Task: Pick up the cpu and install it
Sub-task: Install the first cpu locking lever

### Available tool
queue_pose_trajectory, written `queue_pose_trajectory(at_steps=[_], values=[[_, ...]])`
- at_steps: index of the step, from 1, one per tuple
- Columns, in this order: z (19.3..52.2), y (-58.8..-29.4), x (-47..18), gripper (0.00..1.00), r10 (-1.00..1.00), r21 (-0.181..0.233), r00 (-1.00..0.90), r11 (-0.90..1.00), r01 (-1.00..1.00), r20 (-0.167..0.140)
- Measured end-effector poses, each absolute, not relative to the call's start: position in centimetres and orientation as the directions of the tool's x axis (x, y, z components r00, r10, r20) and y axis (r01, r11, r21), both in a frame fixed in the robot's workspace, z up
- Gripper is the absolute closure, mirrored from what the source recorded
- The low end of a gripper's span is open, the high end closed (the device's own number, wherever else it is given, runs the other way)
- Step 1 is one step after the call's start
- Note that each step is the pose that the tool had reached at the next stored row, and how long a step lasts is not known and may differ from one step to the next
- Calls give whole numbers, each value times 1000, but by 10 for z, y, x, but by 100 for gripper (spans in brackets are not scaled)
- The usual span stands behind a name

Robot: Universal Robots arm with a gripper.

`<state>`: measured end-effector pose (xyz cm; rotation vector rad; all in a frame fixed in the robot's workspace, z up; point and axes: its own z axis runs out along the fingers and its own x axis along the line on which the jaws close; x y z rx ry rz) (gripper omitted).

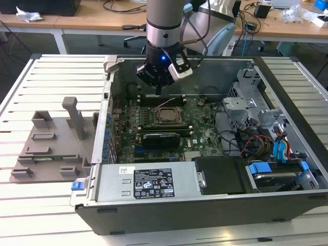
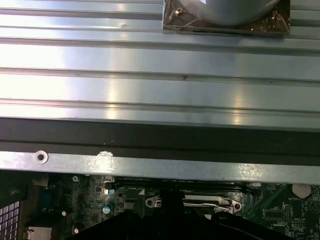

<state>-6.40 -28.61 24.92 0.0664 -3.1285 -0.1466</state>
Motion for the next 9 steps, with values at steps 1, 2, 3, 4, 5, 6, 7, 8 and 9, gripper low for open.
queue_pose_trajectory(at_steps=[1,2,3,4,5,6,7,8,9], values=[[248,-286,-64,89,-43,94,-999,995,-42,7],[244,-286,-64,89,-43,94,-999,995,-42,7],[242,-286,-64,89,-43,94,-999,995,-42,7],[240,-286,-64,89,-43,94,-999,995,-42,7],[238,-286,-64,89,-43,94,-999,995,-42,7],[234,-286,-64,89,-47,94,-999,995,-46,7],[232,-286,-64,89,-48,94,-999,994,-47,7],[230,-286,-64,89,-49,94,-999,994,-48,7],[228,-286,-63,89,-51,94,-999,994,-50,7]])
